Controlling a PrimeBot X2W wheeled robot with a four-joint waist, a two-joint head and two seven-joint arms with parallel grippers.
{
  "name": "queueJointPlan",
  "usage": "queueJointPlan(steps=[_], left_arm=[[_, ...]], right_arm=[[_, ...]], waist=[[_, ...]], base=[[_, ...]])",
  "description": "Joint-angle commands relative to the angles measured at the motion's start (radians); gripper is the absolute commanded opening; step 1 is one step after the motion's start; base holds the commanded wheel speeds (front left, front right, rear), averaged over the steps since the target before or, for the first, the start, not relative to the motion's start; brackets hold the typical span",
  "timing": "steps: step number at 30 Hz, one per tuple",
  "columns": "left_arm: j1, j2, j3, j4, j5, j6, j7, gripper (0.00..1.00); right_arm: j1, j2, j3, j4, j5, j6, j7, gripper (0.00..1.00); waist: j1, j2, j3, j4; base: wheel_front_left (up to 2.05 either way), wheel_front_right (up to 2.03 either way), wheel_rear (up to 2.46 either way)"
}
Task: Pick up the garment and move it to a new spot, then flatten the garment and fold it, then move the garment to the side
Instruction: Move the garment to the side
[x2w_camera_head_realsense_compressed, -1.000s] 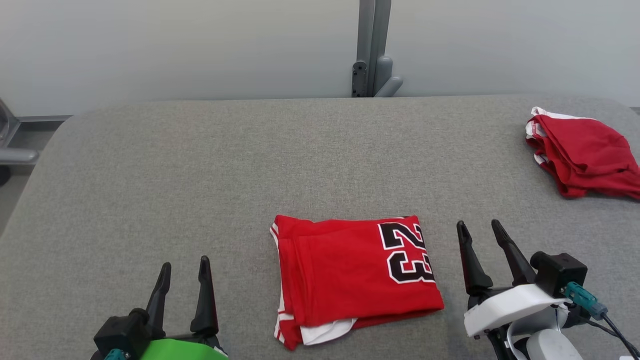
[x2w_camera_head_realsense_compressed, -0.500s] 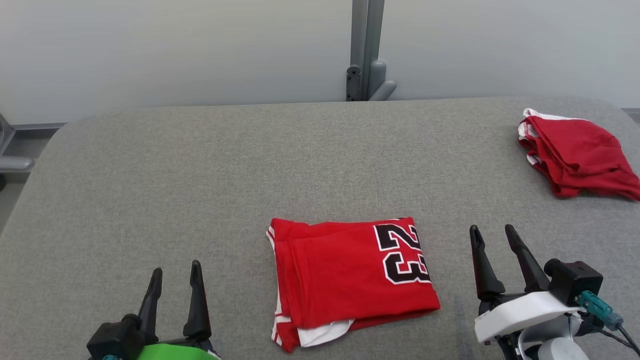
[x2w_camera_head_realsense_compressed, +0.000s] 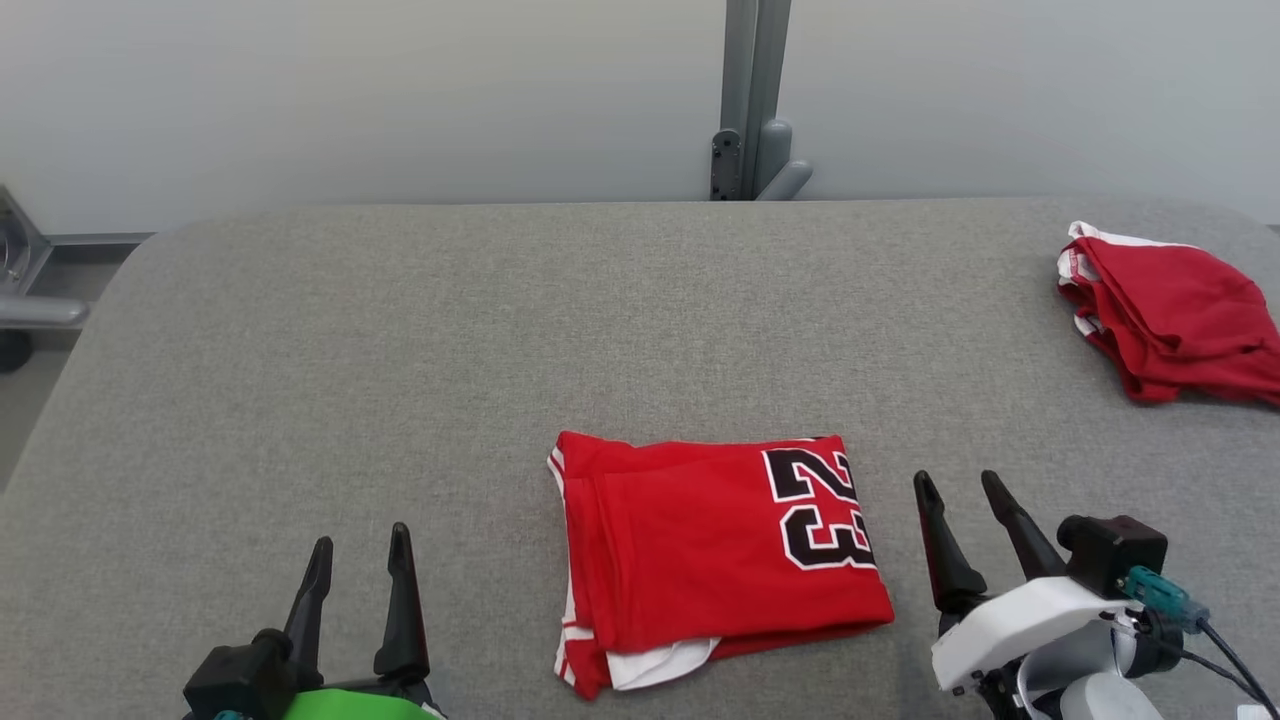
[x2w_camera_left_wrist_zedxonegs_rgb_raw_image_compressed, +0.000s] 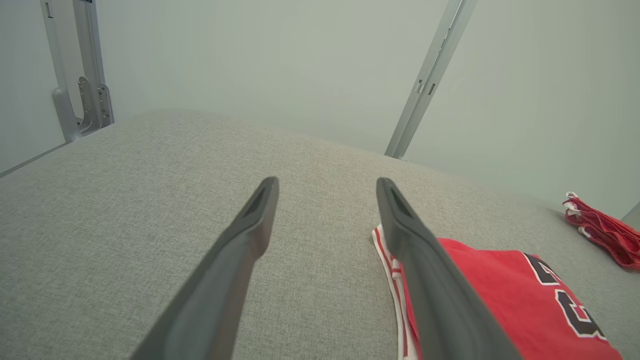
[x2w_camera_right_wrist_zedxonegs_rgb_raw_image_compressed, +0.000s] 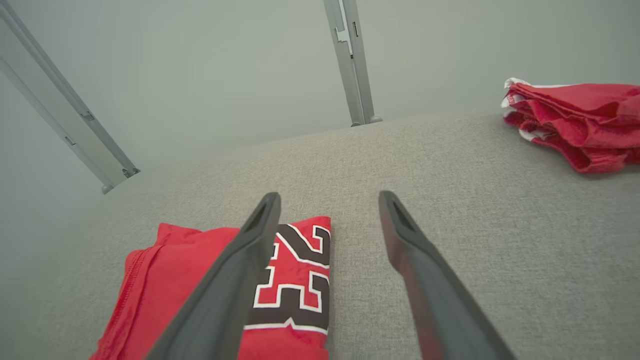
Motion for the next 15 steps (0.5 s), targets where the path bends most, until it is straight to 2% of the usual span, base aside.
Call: queueJointPlan(steps=[1,4,10,15], left_arm=[[0.004,-0.002,0.003,0.003,0.005,-0.004,-0.003,1.00],[-0.005,-0.006,0.004,0.005,0.011,-0.007,-0.003,1.00],[-0.025,-0.017,0.003,0.011,0.014,-0.015,-0.003,1.00],[-0.034,-0.023,0.002,0.017,0.019,-0.021,-0.003,1.00]], right_arm=[[-0.032,-0.001,0.006,0.022,0.003,0.000,0.033,1.00],[-0.077,-0.024,0.032,0.072,0.053,0.000,0.116,1.00],[-0.180,-0.133,0.101,0.180,0.204,0.000,0.268,1.00],[-0.229,-0.190,0.154,0.245,0.310,0.000,0.357,1.00]], waist=[[0.0000,0.0067,0.008,0.013],[0.0000,0.0067,0.022,0.028],[0.0000,0.0067,0.051,0.068],[0.0000,0.0067,0.070,0.099]], base=[[0.00,0.00,0.00],[0.00,0.00,0.00],[0.00,0.00,0.00],[0.00,0.00,0.00]])
